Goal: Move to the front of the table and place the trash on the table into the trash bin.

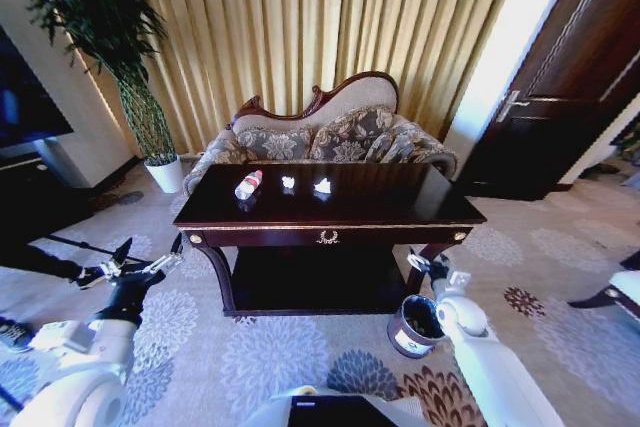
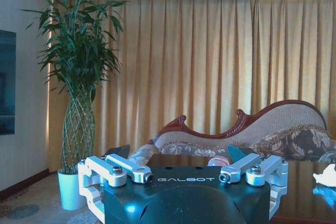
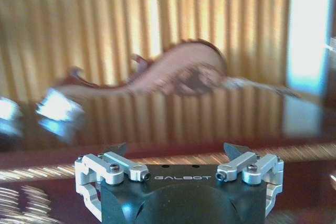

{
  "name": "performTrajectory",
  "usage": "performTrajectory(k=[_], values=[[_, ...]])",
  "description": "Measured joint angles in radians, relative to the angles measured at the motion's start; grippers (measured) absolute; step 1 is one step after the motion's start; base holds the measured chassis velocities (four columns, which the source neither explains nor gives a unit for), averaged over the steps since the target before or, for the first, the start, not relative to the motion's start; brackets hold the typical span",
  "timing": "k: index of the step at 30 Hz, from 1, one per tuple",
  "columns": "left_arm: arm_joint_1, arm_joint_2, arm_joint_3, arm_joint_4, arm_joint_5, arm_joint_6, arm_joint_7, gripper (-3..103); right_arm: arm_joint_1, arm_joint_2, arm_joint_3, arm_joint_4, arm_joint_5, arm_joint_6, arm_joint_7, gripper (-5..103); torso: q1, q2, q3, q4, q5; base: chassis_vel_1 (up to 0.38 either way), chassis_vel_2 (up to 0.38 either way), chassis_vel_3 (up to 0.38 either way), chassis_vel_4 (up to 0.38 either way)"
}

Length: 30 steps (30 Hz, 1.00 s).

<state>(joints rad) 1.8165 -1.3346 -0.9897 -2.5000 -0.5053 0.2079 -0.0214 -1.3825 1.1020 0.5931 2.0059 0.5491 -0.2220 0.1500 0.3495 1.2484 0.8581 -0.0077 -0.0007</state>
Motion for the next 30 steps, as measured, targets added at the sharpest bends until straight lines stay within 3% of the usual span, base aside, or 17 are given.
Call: performTrajectory(k=[7,19,30], values=[[0.004,0.0,-0.004,0.0,0.002,0.0,0.0,100,-0.027,0.019,-0.046,0.248,-0.005,-0.067,0.03,100,0.0,0.0,0.0,0.0003,0.0003,0.0,0.0,0.0,0.0],[0.0,0.004,-0.003,0.0,0.004,0.007,0.0,100,-0.023,0.019,-0.039,0.279,-0.079,-0.096,0.054,100,0.0,0.0,0.0,0.0002,0.0005,0.0,0.0,0.0,0.0],[0.001,0.003,-0.002,0.0,0.005,0.009,0.0,100,-0.023,0.018,-0.053,0.291,-0.086,-0.101,0.052,100,0.0,0.0,0.0,0.0002,0.0006,-0.046,0.039,0.038,-0.034]])
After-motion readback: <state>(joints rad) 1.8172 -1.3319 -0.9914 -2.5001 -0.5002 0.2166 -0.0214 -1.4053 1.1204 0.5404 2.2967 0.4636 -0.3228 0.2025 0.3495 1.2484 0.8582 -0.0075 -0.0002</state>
